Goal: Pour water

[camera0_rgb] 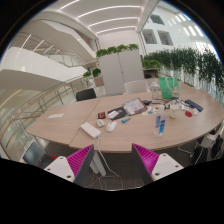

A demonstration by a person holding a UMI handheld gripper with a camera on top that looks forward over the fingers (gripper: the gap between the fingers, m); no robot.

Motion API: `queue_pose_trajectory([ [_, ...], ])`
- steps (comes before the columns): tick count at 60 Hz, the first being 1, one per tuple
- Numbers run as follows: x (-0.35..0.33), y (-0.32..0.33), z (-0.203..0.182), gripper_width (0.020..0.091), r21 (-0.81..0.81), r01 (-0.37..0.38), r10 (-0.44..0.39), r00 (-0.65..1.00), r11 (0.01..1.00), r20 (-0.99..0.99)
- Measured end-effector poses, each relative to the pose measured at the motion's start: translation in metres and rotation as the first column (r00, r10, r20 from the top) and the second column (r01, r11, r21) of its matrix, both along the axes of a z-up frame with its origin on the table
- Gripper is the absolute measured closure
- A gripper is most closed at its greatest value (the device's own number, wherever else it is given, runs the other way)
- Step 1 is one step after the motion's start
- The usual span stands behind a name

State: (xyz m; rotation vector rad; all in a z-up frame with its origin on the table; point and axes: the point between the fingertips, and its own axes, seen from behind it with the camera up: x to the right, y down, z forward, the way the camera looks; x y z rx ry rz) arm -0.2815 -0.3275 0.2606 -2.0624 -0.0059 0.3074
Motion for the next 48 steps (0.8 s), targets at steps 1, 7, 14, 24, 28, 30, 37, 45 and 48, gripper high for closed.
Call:
queue_pose_trajectory([
  [1, 0.002, 0.000, -0.001, 0.0275, -0.001, 0.008, -0.008, 1.000, 1.000, 0.002],
  [7, 0.002, 0.003, -0.003, 0.0275, 0.028, 0.058, -0.058, 0.998, 0.998, -0.004],
  [14, 0.022, 0.012, -0.016, 0.0279, 0.106, 0.096, -0.100, 0.994, 0.990, 0.034],
  [24, 0.108, 0.054, -0.051, 0.0277, 0.180, 0.157, -0.180, 0.976, 0.971, 0.120],
  [28, 0.139, 0.085, -0.067, 0.0277, 0.198, 0.177, -0.207, 0.968, 0.964, 0.143],
  [30, 0.155, 0.105, -0.072, 0.0277, 0.218, 0.182, -0.217, 0.965, 0.959, 0.149],
  [37, 0.190, 0.180, -0.100, 0.0280, 0.274, 0.162, -0.212, 0.964, 0.948, 0.162],
  [45, 0.221, 0.258, -0.141, 0.0279, 0.297, 0.143, -0.211, 0.954, 0.944, 0.211],
  [48, 0.228, 0.281, -0.157, 0.0279, 0.290, 0.152, -0.215, 0.956, 0.945, 0.200],
])
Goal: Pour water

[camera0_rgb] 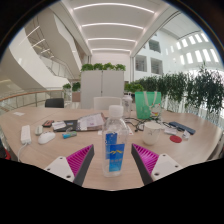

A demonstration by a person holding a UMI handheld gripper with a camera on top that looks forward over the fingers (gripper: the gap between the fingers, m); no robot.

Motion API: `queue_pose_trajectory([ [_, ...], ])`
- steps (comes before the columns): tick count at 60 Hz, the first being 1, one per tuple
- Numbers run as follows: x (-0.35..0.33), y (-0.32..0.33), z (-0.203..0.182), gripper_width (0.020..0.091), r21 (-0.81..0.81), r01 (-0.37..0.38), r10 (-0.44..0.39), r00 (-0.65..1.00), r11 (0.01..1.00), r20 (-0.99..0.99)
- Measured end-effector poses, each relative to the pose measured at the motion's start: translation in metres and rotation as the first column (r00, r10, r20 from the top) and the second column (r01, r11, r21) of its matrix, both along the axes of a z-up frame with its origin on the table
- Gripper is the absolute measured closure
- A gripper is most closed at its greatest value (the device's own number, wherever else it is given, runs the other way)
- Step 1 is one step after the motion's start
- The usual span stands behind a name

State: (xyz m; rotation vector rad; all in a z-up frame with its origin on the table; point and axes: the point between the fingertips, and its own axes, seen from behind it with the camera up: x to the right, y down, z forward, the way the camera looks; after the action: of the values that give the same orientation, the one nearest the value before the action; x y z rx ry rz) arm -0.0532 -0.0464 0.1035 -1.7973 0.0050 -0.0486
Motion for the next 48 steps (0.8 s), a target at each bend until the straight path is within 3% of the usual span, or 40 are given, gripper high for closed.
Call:
queue_pose_trajectory([
  [7, 0.001, 0.046, -0.028, 0.0294, -0.011, -0.035, 0.034, 0.997, 0.999, -0.074],
  [9, -0.005, 0.056, -0.031, 0.0392, -0.011, -0.060, 0.059, 0.995, 0.998, -0.084],
  [11, -0.007, 0.064, -0.038, 0.0603, -0.024, -0.082, 0.080, 0.994, 0.996, -0.077],
  [12, -0.008, 0.066, -0.042, 0.0661, -0.039, -0.095, 0.092, 0.993, 0.995, -0.067],
  [18, -0.007, 0.077, -0.042, 0.0683, -0.027, -0.107, 0.107, 0.994, 0.994, -0.001],
  [34, -0.018, 0.099, -0.034, 0.0759, -0.125, -0.204, 0.191, 0.975, 0.971, -0.109],
  [41, -0.015, 0.130, 0.029, 0.0760, -0.053, -0.253, 0.208, 0.883, 0.966, -0.421],
  [48, 0.011, 0.178, 0.081, 0.0761, 0.006, -0.236, 0.152, 0.605, 0.972, -0.782],
])
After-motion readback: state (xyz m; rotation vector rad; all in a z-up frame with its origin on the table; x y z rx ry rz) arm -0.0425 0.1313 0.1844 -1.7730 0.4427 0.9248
